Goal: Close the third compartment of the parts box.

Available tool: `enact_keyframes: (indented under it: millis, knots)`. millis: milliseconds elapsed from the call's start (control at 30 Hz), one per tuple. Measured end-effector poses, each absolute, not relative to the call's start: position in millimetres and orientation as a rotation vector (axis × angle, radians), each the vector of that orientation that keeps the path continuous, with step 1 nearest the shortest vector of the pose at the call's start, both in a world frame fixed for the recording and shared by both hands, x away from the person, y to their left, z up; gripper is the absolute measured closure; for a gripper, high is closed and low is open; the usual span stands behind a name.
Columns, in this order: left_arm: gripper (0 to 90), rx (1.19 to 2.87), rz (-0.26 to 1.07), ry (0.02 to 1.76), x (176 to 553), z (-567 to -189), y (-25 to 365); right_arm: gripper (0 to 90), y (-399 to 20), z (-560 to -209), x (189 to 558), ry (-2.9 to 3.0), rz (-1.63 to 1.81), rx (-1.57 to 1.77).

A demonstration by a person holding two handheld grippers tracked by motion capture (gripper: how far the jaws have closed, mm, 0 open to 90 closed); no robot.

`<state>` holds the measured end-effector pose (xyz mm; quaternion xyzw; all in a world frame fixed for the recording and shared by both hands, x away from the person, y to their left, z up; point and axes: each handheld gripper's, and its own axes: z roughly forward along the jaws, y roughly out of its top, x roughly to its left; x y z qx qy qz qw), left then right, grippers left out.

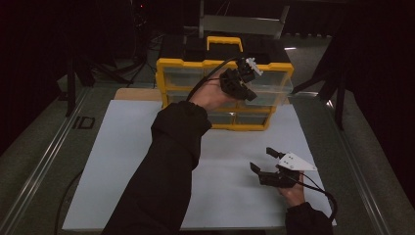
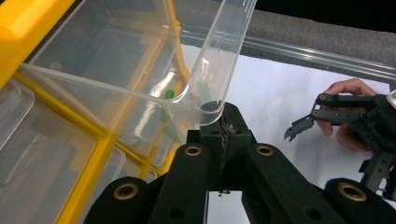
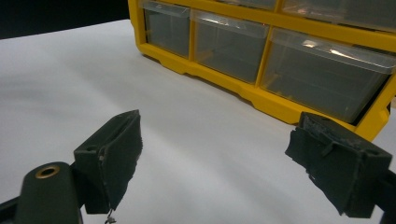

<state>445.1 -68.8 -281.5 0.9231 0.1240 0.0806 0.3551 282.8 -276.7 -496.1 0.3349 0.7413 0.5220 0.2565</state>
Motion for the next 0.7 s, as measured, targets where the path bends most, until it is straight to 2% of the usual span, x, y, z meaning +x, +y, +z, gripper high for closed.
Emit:
enact_keyframes:
  millis: [700]
  knots:
    - [90.0, 2.365, 0.243, 0.414, 455, -287, -76, 15.2, -277, -496, 282, 2.013, 1.417, 0.901]
